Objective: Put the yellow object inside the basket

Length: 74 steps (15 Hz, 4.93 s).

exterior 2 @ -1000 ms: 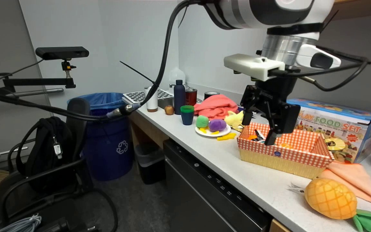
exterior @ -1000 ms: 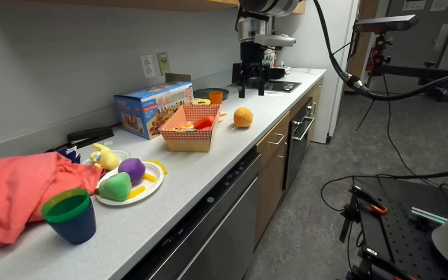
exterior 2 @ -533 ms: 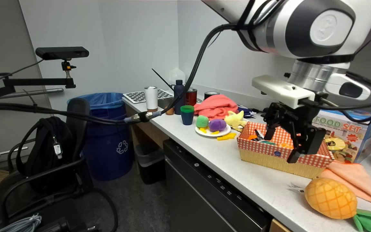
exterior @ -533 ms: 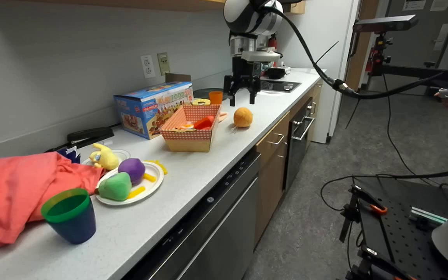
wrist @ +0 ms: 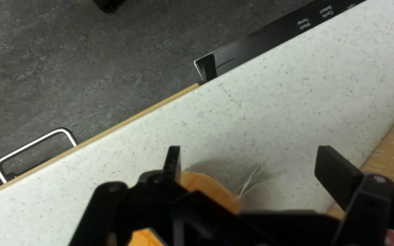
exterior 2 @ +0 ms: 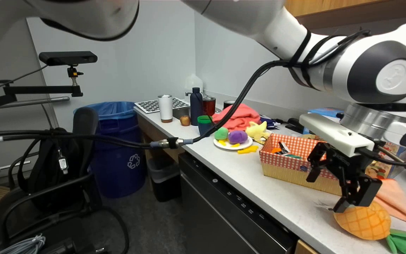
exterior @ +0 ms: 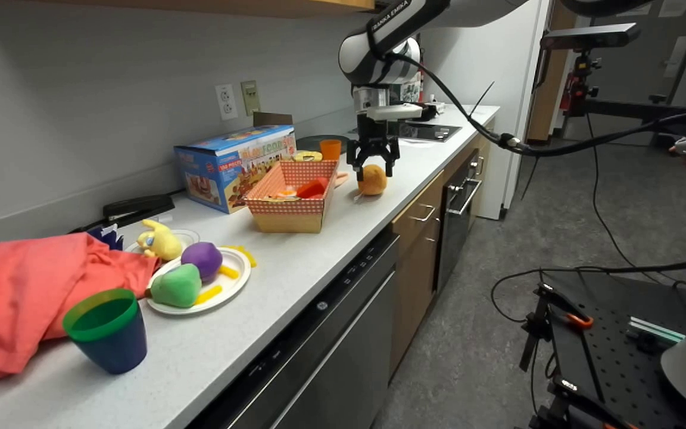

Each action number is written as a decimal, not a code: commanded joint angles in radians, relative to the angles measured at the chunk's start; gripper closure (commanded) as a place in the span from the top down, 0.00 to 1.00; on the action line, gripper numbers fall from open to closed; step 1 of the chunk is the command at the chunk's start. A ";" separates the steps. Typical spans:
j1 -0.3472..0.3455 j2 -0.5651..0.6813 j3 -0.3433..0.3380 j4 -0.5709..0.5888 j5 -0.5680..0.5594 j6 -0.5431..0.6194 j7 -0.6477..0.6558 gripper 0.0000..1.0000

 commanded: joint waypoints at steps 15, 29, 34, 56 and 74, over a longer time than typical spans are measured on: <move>-0.166 0.310 0.035 0.505 0.054 -0.169 0.136 0.52; -0.154 0.097 0.035 0.464 0.022 -0.178 0.076 0.04; -0.099 -0.061 0.044 0.419 0.016 -0.139 0.057 0.04; 0.156 -0.023 0.132 0.197 -0.009 0.097 0.083 0.04; 0.193 -0.002 0.118 0.119 -0.111 0.230 0.080 0.86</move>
